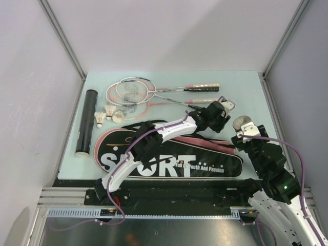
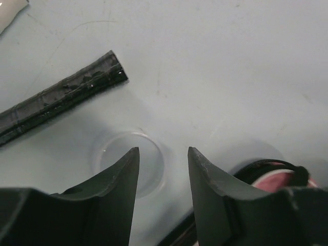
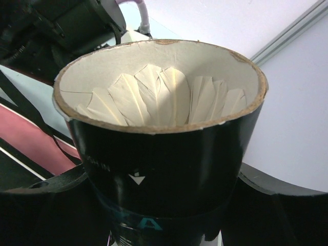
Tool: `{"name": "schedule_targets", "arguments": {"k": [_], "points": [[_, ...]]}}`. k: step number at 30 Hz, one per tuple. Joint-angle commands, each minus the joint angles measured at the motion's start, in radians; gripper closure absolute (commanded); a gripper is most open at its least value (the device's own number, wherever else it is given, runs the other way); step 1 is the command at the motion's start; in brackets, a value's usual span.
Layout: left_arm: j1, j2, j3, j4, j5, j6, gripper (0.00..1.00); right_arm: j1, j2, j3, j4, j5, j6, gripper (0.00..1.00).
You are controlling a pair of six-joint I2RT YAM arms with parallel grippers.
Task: Pack up the badminton gear
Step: Close the lid on the shuttle tube.
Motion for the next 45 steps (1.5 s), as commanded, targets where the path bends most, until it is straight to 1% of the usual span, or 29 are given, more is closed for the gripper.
{"name": "schedule_targets", "arguments": {"k": [1,2,3,6,12,14,15,17,18,19,20,21,23,26,27,28,29,30,31,32,33,34,35,36,38,39,40,42,45], "points": [[0.001,0.056,0.074,-0.023,-0.078,0.055,0.53,-0.002,-0.031,0.024,0.054,-0.016,-0.019,0.76],[0.002,0.063,0.093,-0.031,-0.078,0.057,0.53,-0.001,-0.037,0.024,0.05,-0.016,-0.019,0.76],[0.004,0.072,0.106,-0.038,-0.072,0.054,0.56,-0.002,-0.04,0.023,0.048,-0.016,-0.02,0.76],[0.004,0.1,0.115,-0.058,-0.043,0.025,0.58,-0.002,-0.042,0.024,0.051,-0.019,-0.026,0.76],[-0.001,0.123,0.094,-0.071,-0.029,0.003,0.57,-0.004,-0.028,0.024,0.048,-0.039,-0.016,0.76],[-0.001,0.128,0.091,-0.077,-0.034,-0.001,0.59,-0.002,-0.02,0.023,0.048,-0.04,-0.016,0.76],[-0.001,0.131,0.086,-0.081,-0.041,-0.004,0.62,-0.002,-0.016,0.024,0.048,-0.04,-0.019,0.76],[0.001,0.134,0.087,-0.1,-0.052,-0.003,0.74,-0.002,0.0,0.023,0.056,-0.043,-0.026,0.76],[0.001,0.132,0.087,-0.106,-0.058,0.0,0.78,-0.002,0.004,0.024,0.056,-0.043,-0.029,0.76],[0.001,0.128,0.09,-0.115,-0.063,0.003,0.84,-0.002,0.012,0.024,0.062,-0.048,-0.031,0.76],[0.001,0.122,0.087,-0.132,-0.072,0.009,0.96,-0.004,0.017,0.024,0.063,-0.05,-0.032,0.76],[0.001,0.114,0.083,-0.135,-0.078,0.014,1.0,-0.002,0.021,0.024,0.066,-0.05,-0.034,0.76],[0.005,0.082,0.075,-0.153,-0.078,0.031,1.0,-0.002,0.04,0.024,0.076,-0.053,-0.037,0.76],[0.043,-0.033,0.04,-0.184,-0.029,-0.003,1.0,-0.004,0.09,0.023,0.089,-0.051,-0.034,0.76],[0.063,-0.138,0.014,-0.183,0.045,-0.021,1.0,-0.006,0.103,0.024,0.096,-0.045,-0.031,0.76],[0.115,-0.191,-0.026,-0.181,0.095,-0.041,1.0,-0.006,0.118,0.021,0.109,-0.048,-0.032,0.76],[0.145,-0.243,-0.037,-0.181,0.156,-0.075,1.0,-0.01,0.139,0.021,0.119,-0.056,-0.037,0.76],[0.172,-0.338,-0.049,-0.179,0.234,-0.089,1.0,-0.016,0.188,0.021,0.128,-0.068,-0.039,0.75],[0.226,-0.383,-0.072,-0.181,0.286,-0.105,1.0,-0.028,0.219,0.023,0.148,-0.101,-0.042,0.75],[0.252,-0.426,-0.087,-0.181,0.334,-0.142,1.0,-0.042,0.239,0.021,0.16,-0.12,-0.055,0.76],[0.277,-0.503,-0.104,-0.178,0.442,-0.165,1.0,-0.056,0.283,0.021,0.175,-0.144,-0.065,0.76],[0.319,-0.539,-0.142,-0.164,0.498,-0.185,1.0,-0.073,0.303,0.023,0.212,-0.205,-0.069,0.77],[0.332,-0.574,-0.164,-0.155,0.536,-0.202,1.0,-0.117,0.322,0.027,0.227,-0.244,-0.074,0.77],[0.34,-0.645,-0.184,-0.147,0.57,-0.199,1.0,-0.136,0.354,0.03,0.238,-0.342,-0.092,0.79],[0.346,-0.716,-0.253,-0.117,0.639,-0.161,1.0,-0.173,0.386,0.044,0.275,-0.453,-0.121,0.78],[0.346,-0.78,-0.28,-0.097,0.67,-0.152,1.0,-0.177,0.403,0.052,0.277,-0.564,-0.164,0.78],[0.346,-0.811,-0.337,-0.051,0.737,-0.144,1.0,-0.177,0.446,0.064,0.261,-0.614,-0.183,0.78],[0.344,-0.878,-0.385,-0.006,0.785,-0.115,1.0,-0.177,0.478,0.09,0.247,-0.725,-0.216,0.78],[0.341,-0.901,-0.439,0.017,0.802,-0.083,1.0,-0.182,0.506,0.101,0.243,-0.829,-0.221,0.79]]}}
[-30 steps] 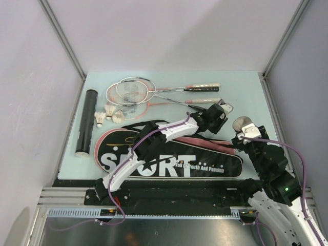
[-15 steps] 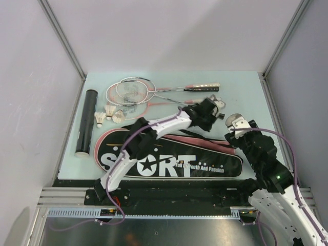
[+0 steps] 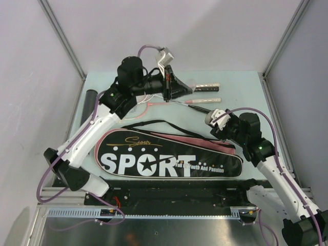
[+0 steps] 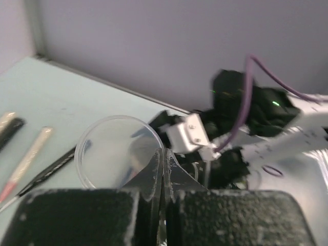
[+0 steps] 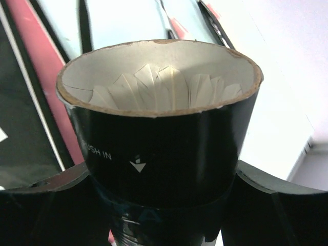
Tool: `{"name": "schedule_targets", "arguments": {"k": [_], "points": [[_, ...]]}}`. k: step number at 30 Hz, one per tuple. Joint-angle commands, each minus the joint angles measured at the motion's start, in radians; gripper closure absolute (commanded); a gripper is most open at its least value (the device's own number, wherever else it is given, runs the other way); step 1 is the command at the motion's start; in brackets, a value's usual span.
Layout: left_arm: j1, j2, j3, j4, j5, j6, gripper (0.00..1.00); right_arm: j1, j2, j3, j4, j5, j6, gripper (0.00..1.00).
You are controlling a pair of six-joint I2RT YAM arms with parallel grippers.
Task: Pack up the badminton gear
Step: Close the lid on the shuttle tube.
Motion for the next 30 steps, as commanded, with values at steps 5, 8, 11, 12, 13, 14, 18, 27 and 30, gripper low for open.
{"name": "schedule_targets", "arguments": {"k": [5,8,11,12,13,14,18,27,30], "points": [[-0.094,-0.008,-0.169,0.077,0.068,0.078,1.0,-0.01,0.043,0.063,0.081,-0.348,-0.005,0.79],[-0.123,-0.014,-0.19,0.103,-0.006,0.066,1.0,-0.005,0.053,0.064,0.089,-0.32,0.018,0.79],[-0.16,-0.024,-0.225,0.152,-0.066,0.044,1.0,0.02,0.062,0.064,0.098,-0.228,0.039,0.79],[-0.171,-0.024,-0.245,0.181,-0.08,0.029,1.0,0.026,0.06,0.063,0.103,-0.209,0.045,0.79],[-0.178,-0.018,-0.25,0.195,-0.09,0.023,1.0,0.032,0.06,0.063,0.106,-0.197,0.056,0.79],[-0.195,-0.011,-0.253,0.209,-0.11,0.016,1.0,0.036,0.059,0.064,0.109,-0.183,0.062,0.79],[-0.22,0.032,-0.239,0.222,-0.106,0.001,1.0,0.052,0.051,0.064,0.12,-0.151,0.082,0.79],[-0.244,0.046,-0.287,0.263,-0.08,-0.028,1.0,0.066,0.039,0.061,0.135,-0.111,0.116,0.81],[-0.243,0.044,-0.301,0.261,-0.084,-0.028,1.0,0.066,0.028,0.061,0.138,-0.12,0.122,0.81]]}}
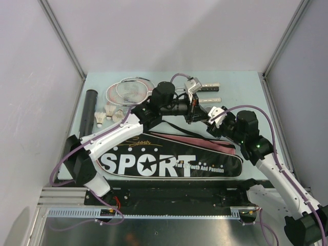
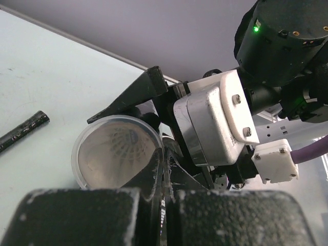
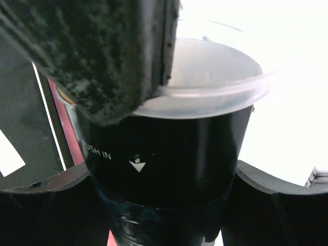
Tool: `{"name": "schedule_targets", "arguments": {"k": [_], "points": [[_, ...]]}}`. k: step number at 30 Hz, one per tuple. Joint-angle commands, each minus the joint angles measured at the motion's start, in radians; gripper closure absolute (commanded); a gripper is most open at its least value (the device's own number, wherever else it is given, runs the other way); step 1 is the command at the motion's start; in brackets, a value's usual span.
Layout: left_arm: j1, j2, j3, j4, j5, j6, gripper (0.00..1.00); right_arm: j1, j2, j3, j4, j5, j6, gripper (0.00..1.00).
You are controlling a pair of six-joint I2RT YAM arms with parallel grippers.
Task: Pack up the badminton gear
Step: Close the lid on the shuttle tube.
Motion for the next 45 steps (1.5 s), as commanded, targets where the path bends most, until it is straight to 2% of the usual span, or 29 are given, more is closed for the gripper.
{"name": "schedule_targets", "arguments": {"k": [1,8,14,22,34,37,45], "points": [[-0.01,-0.021,-0.027,0.022,-0.004,-0.011,1.0,0.004,-0.028,0.024,0.052,-0.017,0.103,0.81],[-0.001,-0.063,-0.08,0.097,-0.043,-0.022,1.0,0.001,-0.036,0.015,0.059,-0.025,0.11,0.82],[0.003,-0.056,-0.094,0.114,-0.016,-0.043,1.0,-0.003,-0.04,0.008,0.07,-0.035,0.118,0.83],[0.004,0.001,-0.076,0.159,0.108,-0.094,1.0,0.0,-0.054,0.002,0.064,-0.058,0.092,0.83],[-0.007,0.013,-0.08,0.209,0.134,-0.065,1.0,0.0,-0.065,0.001,0.065,-0.101,0.084,0.83],[-0.008,0.022,-0.103,0.277,0.144,-0.083,1.0,0.0,-0.068,0.001,0.07,-0.129,0.087,0.83],[-0.02,0.087,-0.113,0.347,0.271,-0.152,1.0,-0.008,-0.123,-0.027,0.134,-0.178,0.083,0.83]]}}
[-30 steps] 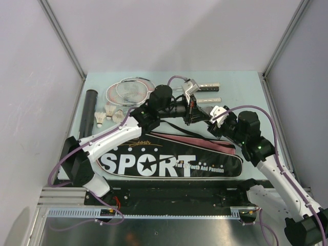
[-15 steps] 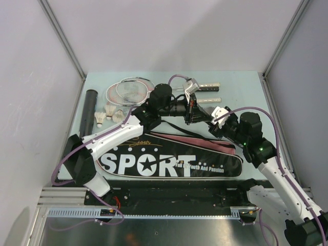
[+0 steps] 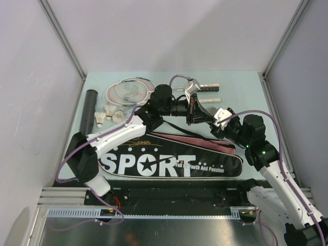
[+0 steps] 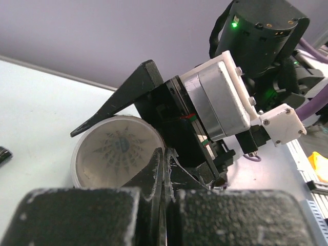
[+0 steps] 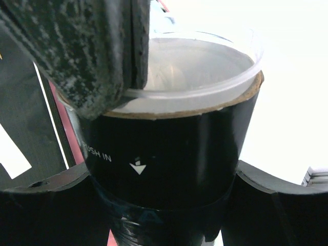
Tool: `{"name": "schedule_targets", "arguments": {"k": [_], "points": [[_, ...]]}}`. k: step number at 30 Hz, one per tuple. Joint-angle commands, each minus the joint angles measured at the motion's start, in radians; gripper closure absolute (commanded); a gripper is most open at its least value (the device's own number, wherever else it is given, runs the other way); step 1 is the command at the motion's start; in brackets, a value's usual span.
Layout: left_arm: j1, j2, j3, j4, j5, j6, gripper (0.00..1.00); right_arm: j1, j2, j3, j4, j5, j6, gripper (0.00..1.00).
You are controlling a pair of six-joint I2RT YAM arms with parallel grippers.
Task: Pack up the badminton gear
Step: Close the lid on the shuttle tube.
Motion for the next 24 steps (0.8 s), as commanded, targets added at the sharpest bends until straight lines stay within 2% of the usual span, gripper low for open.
{"name": "schedule_targets", "arguments": {"k": [1,6,12,15,18,22,24], "points": [[-0.038,0.073,-0.012,0.057,0.12,-0.063,0.99,0.013,-0.038,-0.012,0.145,-0.154,0.047,0.83],[-0.038,0.112,-0.006,0.06,0.158,-0.086,1.0,0.008,-0.065,-0.03,0.176,-0.219,0.028,0.83],[-0.029,0.215,0.075,0.051,0.364,-0.126,0.98,0.01,-0.11,-0.038,0.171,-0.321,-0.028,0.85],[-0.022,0.278,0.118,0.048,0.453,-0.175,0.91,0.014,-0.122,-0.038,0.156,-0.355,-0.042,0.85],[-0.016,0.34,0.156,0.042,0.463,-0.231,0.84,0.036,-0.133,-0.038,0.168,-0.351,-0.044,0.86],[-0.012,0.435,0.204,0.04,0.479,-0.279,0.7,0.077,-0.159,-0.04,0.205,-0.335,-0.026,0.86],[-0.013,0.505,0.27,0.04,0.505,-0.291,0.68,0.083,-0.165,-0.038,0.223,-0.355,-0.018,0.86]]}}
